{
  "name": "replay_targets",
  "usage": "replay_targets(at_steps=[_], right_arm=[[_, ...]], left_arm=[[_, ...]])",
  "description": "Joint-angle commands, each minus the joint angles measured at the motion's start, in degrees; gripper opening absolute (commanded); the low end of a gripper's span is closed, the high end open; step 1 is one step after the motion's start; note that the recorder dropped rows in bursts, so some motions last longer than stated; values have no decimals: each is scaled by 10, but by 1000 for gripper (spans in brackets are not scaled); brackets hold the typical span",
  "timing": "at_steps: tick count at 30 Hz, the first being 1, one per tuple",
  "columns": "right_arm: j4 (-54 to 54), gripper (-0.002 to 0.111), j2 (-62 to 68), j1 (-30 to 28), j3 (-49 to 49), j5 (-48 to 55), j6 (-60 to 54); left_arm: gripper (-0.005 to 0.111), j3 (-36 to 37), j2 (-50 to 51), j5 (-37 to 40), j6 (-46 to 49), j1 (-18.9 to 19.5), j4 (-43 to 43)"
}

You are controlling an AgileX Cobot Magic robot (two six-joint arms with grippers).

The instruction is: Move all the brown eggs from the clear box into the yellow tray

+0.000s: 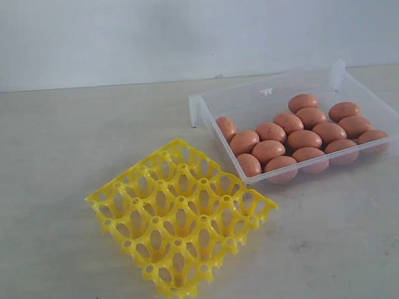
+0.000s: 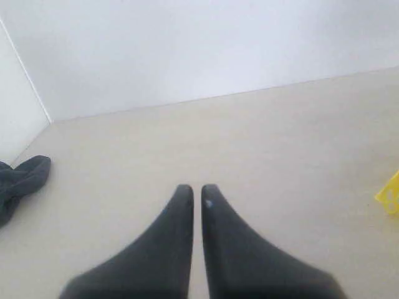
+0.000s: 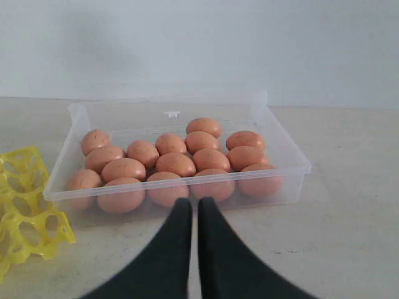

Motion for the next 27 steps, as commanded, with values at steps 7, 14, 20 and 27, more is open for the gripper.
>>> replay_targets(at_steps=[7, 14, 20, 27], right_arm=[[44, 0, -2, -2, 0, -43, 85], [85, 0, -2, -2, 0, -164, 247], [118, 0, -2, -2, 0, -478, 261], [309, 0, 166, -1, -249, -624, -41]], left_arm=[[4, 2, -2, -4, -2, -3, -1], [4, 2, -2, -4, -2, -3, -1], [4, 2, -2, -4, -2, -3, -1], [4, 2, -2, -4, -2, -3, -1]])
